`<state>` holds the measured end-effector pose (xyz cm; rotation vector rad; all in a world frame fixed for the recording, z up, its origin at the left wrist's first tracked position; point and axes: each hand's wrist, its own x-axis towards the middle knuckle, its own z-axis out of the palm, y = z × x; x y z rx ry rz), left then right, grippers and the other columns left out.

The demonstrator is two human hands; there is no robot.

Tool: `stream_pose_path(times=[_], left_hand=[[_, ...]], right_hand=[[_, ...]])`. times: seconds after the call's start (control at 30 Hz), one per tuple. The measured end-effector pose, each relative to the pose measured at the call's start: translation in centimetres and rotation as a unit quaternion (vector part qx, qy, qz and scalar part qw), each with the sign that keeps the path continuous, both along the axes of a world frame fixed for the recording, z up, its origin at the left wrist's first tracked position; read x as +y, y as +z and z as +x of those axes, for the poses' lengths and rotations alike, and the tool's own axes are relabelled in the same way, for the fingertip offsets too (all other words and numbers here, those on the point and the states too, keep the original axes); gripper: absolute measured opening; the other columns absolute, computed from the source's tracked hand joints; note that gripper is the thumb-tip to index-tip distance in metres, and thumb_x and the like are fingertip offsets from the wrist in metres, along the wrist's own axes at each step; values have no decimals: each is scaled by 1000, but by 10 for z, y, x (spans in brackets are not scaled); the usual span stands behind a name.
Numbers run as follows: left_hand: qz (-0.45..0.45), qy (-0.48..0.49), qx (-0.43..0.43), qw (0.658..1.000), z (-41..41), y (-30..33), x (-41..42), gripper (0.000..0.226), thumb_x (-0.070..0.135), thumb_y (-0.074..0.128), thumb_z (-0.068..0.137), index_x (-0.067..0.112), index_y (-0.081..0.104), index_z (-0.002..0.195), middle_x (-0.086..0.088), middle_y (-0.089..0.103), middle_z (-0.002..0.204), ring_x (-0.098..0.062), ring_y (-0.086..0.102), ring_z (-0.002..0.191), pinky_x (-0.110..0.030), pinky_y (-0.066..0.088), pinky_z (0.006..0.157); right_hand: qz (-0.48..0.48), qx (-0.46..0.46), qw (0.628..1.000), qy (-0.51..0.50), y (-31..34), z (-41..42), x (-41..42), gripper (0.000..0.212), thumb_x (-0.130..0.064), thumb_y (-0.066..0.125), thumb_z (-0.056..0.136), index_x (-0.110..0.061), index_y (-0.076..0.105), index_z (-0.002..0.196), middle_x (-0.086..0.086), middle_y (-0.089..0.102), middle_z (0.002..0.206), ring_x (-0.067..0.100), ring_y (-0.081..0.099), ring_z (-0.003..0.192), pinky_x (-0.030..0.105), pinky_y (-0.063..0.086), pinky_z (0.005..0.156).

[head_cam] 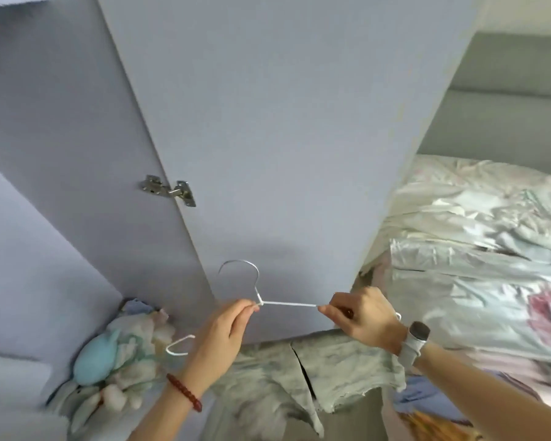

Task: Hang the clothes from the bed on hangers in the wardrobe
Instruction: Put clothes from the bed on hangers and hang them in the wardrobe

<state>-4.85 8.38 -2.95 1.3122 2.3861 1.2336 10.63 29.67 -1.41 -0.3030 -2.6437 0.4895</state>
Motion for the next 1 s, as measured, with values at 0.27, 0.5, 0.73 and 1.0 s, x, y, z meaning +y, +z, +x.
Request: stream_pose_path(times=[0.27, 0.5, 0.73, 1.0], left_hand=[[-5, -223, 4, 975, 93, 1, 146, 20, 44, 37, 88, 32, 52, 96, 40, 57, 91, 10, 50, 61, 0, 33, 59], [73, -356, 114, 925, 147, 3, 212, 13, 28, 46, 87, 27, 58, 83, 13, 67, 77, -8, 56, 72, -12, 36, 59], [126, -464, 109, 870, 187, 19, 242, 10, 32, 43, 88, 23, 45, 91, 3, 63, 63, -21, 55, 51, -28, 45, 48], [147, -541, 50, 826, 261, 21, 258, 6, 21, 53, 89, 16, 53, 86, 2, 59, 67, -9, 46, 59, -17, 32, 56]], right_hand=[[-20, 32, 977, -211, -27, 160, 65, 45, -52, 34, 93, -22, 55, 68, -8, 52, 68, 9, 47, 52, 22, 34, 40], [-32, -5, 925, -378, -33, 231, 18, 33, -36, 46, 87, -17, 47, 60, -8, 44, 53, 9, 36, 43, 19, 24, 43], [-71, 26, 866, -494, -20, 249, -33, 30, -36, 35, 92, -16, 56, 82, -3, 54, 49, 17, 47, 38, 29, 40, 39], [41, -24, 789, -613, 14, 290, -67, 25, -30, 39, 89, -16, 58, 80, -6, 51, 42, 12, 47, 32, 21, 32, 33]])
